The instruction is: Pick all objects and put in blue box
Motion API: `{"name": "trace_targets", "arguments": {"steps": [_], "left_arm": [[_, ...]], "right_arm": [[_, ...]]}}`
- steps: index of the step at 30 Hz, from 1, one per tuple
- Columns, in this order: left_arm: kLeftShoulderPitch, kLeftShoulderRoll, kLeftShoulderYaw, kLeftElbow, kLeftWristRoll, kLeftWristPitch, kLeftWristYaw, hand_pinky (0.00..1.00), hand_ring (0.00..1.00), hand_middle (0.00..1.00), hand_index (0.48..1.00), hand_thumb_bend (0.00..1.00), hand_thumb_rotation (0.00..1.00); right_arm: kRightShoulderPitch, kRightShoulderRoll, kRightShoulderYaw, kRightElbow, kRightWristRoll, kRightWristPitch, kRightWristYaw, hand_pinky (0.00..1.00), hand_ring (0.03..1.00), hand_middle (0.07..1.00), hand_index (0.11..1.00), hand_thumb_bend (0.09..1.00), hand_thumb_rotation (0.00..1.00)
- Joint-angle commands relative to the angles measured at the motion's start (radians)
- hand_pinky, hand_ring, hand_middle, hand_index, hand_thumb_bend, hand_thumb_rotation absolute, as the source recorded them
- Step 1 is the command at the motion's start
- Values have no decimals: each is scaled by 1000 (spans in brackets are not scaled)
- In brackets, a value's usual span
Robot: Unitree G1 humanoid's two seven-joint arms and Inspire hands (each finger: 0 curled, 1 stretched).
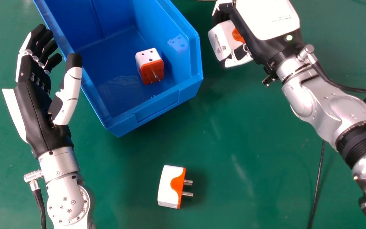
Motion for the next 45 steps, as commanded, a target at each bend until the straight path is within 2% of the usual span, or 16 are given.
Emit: {"name": "trace_targets", "arguments": {"steps": [1, 2, 5, 11, 14, 19, 26, 33, 36, 40, 45], "left_arm": [[4, 12, -2, -4, 12, -27, -1, 780, 804, 824, 803, 662, 462], [4, 12, -2, -5, 12, -27, -1, 780, 804, 824, 803, 662, 462], [5, 11, -3, -8, -2, -24, -11, 779, 802, 823, 802, 663, 464], [6, 12, -2, -9, 0, -26, -10, 778, 802, 822, 801, 667, 464], [6, 11, -2, -10, -7, -27, -15, 778, 801, 821, 801, 667, 464], [7, 12, 0, -9, 3, -27, -10, 778, 801, 820, 800, 670, 464], [9, 9, 0, -16, -2, -24, -14, 773, 798, 818, 799, 672, 466], [9, 4, 0, -24, -2, -18, -10, 769, 796, 817, 797, 674, 467], [10, 2, -3, -28, -2, -15, -12, 767, 796, 816, 797, 673, 466], [3, 4, -1, -19, 4, -18, -7, 767, 797, 817, 797, 672, 466], [-2, 0, -2, -18, 1, -17, -6, 768, 798, 818, 798, 671, 466]], "right_arm": [[1, -15, -41, -45, 35, 11, 8, 328, 450, 494, 518, 496, 0], [6, -12, -52, -57, 41, 15, 9, 328, 450, 494, 518, 496, 0], [19, -10, -75, -92, 50, 23, 6, 322, 438, 493, 520, 495, 0], [40, -25, -99, -165, 51, 33, 16, 319, 433, 500, 521, 495, 0], [52, -27, -115, -201, 56, 35, 23, 318, 433, 501, 523, 494, 0], [73, -26, -139, -280, 61, 44, 48, 317, 436, 502, 526, 494, 0], [106, -22, -157, -406, 49, 44, 64, 322, 435, 501, 518, 496, 0], [132, -18, -167, -517, 40, 71, 111, 324, 431, 497, 516, 496, 0], [139, -16, -167, -541, 41, 51, 106, 321, 428, 493, 520, 495, 0], [141, -10, -172, -558, 52, 6, 97, 321, 433, 491, 523, 495, 0], [130, -5, -166, -555, 33, -37, 79, 323, 440, 491, 520, 496, 0]]}}
